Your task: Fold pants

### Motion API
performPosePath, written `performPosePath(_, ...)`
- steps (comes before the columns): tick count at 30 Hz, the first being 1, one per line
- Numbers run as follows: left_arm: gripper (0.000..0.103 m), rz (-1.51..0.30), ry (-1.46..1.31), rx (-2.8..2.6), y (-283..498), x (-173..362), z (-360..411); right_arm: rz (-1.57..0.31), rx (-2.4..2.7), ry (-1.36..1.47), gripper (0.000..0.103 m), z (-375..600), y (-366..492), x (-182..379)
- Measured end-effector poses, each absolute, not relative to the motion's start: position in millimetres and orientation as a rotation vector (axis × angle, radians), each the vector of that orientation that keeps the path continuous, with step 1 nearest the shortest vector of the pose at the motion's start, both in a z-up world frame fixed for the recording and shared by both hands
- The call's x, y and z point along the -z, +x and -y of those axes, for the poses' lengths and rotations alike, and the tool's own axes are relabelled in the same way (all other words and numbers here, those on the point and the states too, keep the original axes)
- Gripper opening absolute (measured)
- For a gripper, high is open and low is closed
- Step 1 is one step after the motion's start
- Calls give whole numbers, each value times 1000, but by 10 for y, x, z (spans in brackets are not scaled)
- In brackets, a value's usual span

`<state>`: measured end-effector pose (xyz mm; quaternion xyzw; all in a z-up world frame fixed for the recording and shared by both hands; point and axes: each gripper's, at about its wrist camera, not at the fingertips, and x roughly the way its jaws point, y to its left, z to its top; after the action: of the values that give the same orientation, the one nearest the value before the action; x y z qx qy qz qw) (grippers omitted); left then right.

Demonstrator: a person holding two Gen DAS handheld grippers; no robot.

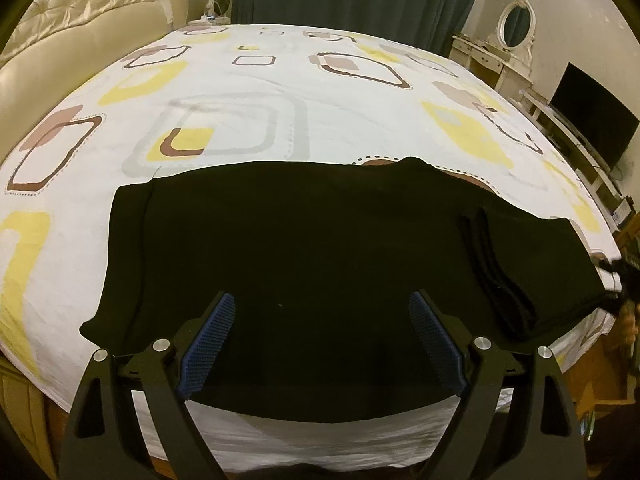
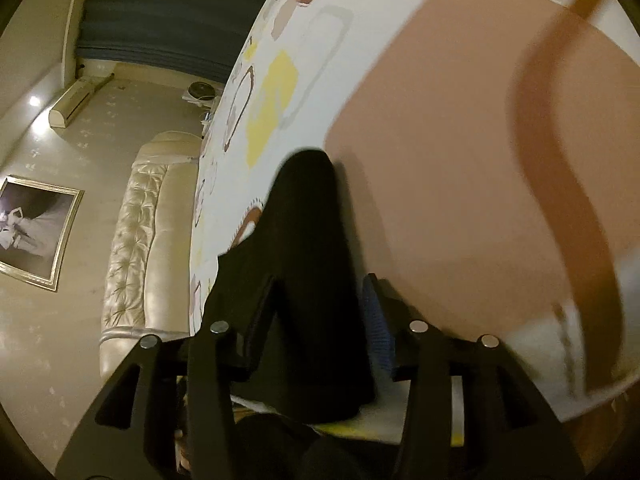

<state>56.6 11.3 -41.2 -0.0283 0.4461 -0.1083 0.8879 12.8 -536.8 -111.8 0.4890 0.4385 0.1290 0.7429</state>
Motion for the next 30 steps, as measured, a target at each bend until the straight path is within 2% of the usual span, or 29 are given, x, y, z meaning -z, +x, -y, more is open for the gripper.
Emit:
performPosePath(3,88,-920,-49,227,552,395,-96,-966,-286,1072,46,5365,-6,1173)
performPosePath(7,88,-916,-38,226,544,390,-89,-977,-224,992,29,5305,-26,1214)
performPosePath(9,88,-913,-32,224,544,391,-88,-975,-200,932,26,5257,-33,1191)
performPosePath(16,88,-916,-18,216,563,418,-101,-929,-173,999,29,5262,-122,1135)
performPosePath(21,88,-912,-45,208,579,397,-165,-792,-200,1004,30,5209,-236,738)
performPosePath(22,88,-913,-48,207,577,397,-172,-782,-240,1012,34,5149,-229,703)
performPosePath(23,88,-914,-50,205,580,398,-179,-781,-282,1016,38,5051,-216,684)
performPosePath(25,88,-914,-47,200,583,395,-190,-812,-322,1011,40,4919,-181,726)
performPosePath(30,88,-916,-68,189,609,363,-325,-946,-270,981,37,4777,-98,1075)
